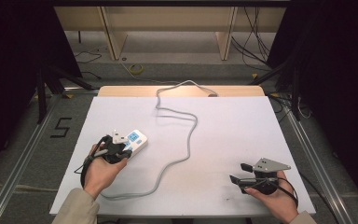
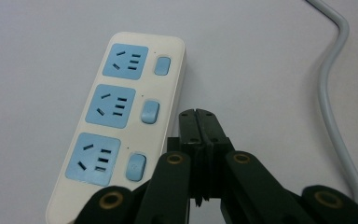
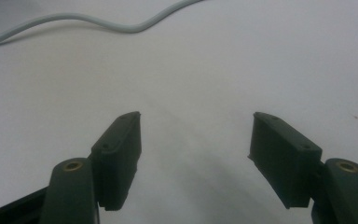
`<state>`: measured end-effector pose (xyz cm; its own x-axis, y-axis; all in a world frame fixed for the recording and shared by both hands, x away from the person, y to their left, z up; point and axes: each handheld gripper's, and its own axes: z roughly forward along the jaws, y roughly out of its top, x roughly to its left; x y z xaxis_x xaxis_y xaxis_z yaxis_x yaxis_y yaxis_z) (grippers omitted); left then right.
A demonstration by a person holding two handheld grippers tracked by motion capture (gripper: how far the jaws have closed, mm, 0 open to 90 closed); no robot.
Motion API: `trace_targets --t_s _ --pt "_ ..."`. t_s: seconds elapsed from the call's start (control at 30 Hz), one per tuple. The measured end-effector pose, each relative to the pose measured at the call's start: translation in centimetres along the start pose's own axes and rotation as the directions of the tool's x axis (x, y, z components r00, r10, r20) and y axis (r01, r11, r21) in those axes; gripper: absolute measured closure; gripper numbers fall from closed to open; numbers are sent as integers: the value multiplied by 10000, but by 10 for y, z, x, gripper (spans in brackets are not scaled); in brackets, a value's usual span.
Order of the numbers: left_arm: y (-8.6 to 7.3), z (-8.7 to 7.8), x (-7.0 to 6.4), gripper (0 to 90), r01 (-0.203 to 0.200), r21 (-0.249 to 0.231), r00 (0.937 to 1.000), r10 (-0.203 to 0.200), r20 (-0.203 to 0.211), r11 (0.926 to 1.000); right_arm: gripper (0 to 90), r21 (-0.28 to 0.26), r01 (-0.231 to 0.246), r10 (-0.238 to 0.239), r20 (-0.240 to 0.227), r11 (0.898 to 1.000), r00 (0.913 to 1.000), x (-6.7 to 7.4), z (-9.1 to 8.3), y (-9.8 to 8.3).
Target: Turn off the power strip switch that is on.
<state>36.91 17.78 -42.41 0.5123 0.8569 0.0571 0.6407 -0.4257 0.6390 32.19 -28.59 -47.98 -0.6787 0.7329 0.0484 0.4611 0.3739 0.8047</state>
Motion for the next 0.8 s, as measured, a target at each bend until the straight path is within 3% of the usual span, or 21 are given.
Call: trace_targets --t_s 0.8 --pt "12 11 1 896 -13 259 10000 14 -43 9997 346 20 -4 4 10 10000 10000 0 0 0"
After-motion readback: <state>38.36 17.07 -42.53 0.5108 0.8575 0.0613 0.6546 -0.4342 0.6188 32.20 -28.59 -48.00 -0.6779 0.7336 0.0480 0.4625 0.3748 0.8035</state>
